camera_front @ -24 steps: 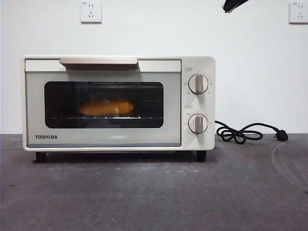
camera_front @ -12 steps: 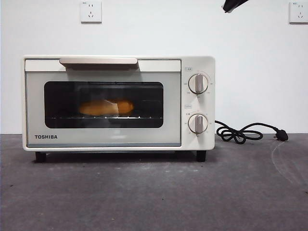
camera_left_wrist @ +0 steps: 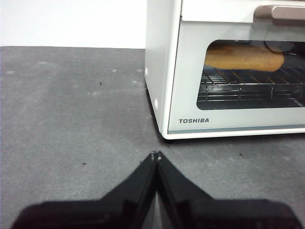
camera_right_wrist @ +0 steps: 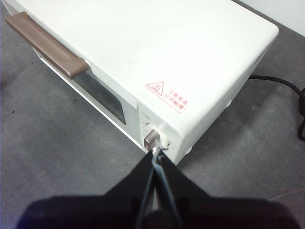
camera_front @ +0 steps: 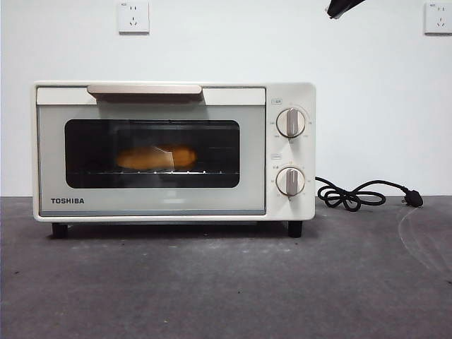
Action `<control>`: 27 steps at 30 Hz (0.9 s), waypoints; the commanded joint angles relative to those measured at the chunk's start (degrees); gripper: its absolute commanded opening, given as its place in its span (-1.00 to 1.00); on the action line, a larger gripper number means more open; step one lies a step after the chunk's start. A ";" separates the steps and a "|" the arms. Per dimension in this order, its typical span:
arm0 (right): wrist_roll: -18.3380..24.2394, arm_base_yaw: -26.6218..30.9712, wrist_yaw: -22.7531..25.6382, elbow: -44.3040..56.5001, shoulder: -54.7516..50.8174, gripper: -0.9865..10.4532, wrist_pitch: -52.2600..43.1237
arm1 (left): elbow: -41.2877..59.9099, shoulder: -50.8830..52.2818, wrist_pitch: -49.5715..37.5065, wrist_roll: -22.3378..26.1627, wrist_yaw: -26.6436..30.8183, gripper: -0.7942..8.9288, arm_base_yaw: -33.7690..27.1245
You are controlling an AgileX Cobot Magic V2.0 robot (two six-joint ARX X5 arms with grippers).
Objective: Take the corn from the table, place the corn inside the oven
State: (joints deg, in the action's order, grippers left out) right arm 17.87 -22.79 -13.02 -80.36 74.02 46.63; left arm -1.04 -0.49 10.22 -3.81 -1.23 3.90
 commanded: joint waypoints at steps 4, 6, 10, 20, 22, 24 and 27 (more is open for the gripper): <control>0.33 0.00 0.02 0.48 0.39 -0.86 -0.37 | 0.48 0.11 -0.61 0.90 -0.26 -0.84 -0.13; 0.37 0.00 0.20 0.48 0.39 -0.86 -0.55 | 0.48 0.11 -0.61 0.90 -0.26 -0.84 -0.13; 0.39 0.07 3.17 0.48 0.07 -0.86 -1.53 | 0.48 0.11 -0.61 0.90 -0.26 -0.84 -0.13; -2.25 11.10 8.41 0.90 -9.60 -0.85 -3.89 | 0.48 0.11 -0.61 0.90 -0.26 -0.84 -0.13; -4.61 16.35 7.08 2.03 -12.74 -0.85 -4.02 | 0.48 0.07 -0.61 0.90 -0.26 -0.84 -0.13; -4.81 20.94 6.38 4.15 -16.02 -0.85 -4.26 | 0.48 0.00 -0.63 0.90 -0.26 -0.84 -0.13; -5.07 26.36 6.38 10.82 -22.49 -0.85 -7.87 | 0.48 -0.02 -0.61 0.90 -0.26 -0.84 -0.13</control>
State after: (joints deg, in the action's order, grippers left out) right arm 14.11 2.83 -6.24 -71.99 52.82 39.44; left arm -1.04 -0.51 10.22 -3.60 -1.23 3.90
